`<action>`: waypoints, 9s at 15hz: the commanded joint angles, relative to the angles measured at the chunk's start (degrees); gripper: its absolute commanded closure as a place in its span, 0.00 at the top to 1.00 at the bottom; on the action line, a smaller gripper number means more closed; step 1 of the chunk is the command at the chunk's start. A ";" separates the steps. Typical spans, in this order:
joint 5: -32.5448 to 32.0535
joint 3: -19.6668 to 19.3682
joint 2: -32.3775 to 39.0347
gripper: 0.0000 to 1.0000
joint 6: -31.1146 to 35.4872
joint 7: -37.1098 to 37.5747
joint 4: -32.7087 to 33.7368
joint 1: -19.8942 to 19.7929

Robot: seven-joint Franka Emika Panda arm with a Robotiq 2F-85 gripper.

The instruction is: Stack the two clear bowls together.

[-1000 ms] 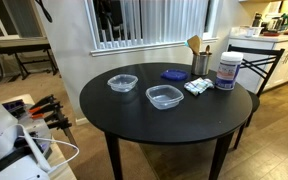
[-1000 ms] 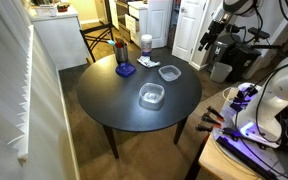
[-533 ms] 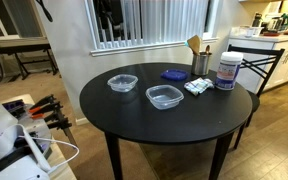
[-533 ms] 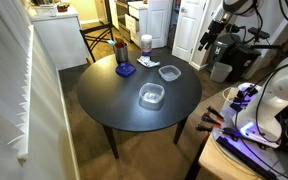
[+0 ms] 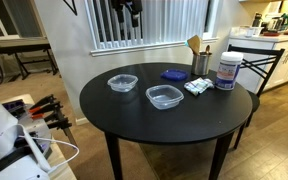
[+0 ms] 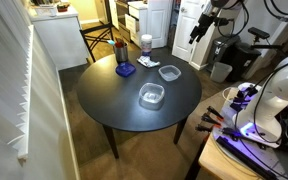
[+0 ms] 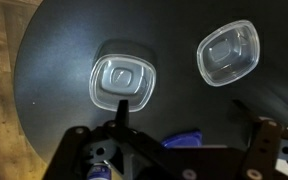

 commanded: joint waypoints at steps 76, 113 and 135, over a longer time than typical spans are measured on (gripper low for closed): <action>2.52 17.91 71.86 0.03 -3.29 10.16 62.62 -10.10; -39.84 12.39 40.68 0.01 20.79 67.33 14.19 26.16; -22.54 12.08 42.82 0.80 25.73 56.36 14.19 26.81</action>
